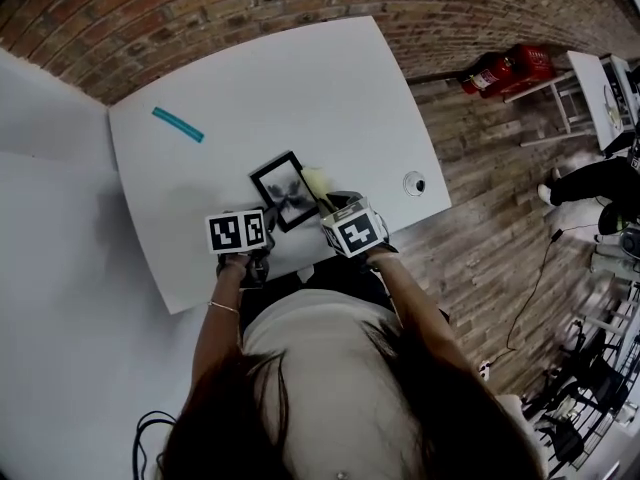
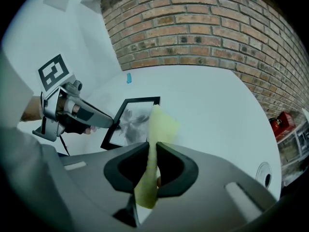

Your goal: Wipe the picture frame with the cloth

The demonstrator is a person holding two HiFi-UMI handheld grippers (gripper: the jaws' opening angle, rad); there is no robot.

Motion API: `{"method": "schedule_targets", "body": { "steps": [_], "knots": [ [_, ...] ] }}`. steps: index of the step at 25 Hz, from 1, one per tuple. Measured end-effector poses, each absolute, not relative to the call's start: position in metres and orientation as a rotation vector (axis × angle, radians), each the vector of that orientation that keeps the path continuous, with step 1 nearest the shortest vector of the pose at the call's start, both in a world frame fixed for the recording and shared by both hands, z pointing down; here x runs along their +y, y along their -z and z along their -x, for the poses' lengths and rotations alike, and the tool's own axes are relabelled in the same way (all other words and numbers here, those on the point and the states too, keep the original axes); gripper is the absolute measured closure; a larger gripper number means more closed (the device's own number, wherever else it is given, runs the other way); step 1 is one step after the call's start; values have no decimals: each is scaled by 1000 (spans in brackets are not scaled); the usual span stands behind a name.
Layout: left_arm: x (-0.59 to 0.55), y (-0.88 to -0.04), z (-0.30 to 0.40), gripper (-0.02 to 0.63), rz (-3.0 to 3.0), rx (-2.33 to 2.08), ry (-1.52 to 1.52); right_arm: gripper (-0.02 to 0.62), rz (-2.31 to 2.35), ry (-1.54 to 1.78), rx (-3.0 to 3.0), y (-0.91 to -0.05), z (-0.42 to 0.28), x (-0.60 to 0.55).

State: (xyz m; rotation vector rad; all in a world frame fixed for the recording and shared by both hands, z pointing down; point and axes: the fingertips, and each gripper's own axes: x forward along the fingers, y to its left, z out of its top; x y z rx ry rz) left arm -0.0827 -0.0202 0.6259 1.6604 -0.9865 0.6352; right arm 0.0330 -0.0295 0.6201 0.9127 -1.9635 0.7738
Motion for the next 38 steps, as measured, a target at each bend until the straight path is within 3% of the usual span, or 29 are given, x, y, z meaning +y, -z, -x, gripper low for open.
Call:
{"method": "schedule_targets", "body": {
  "steps": [18,38],
  "knots": [
    [-20,-627,82,483,-1638,-1021,-610,551,-902,-782,-1956,-620,-51,1],
    [-20,-627,82,486,-1643,-1036,-573,551,-696,-713,-2023,-616,-8,19]
  ]
}}
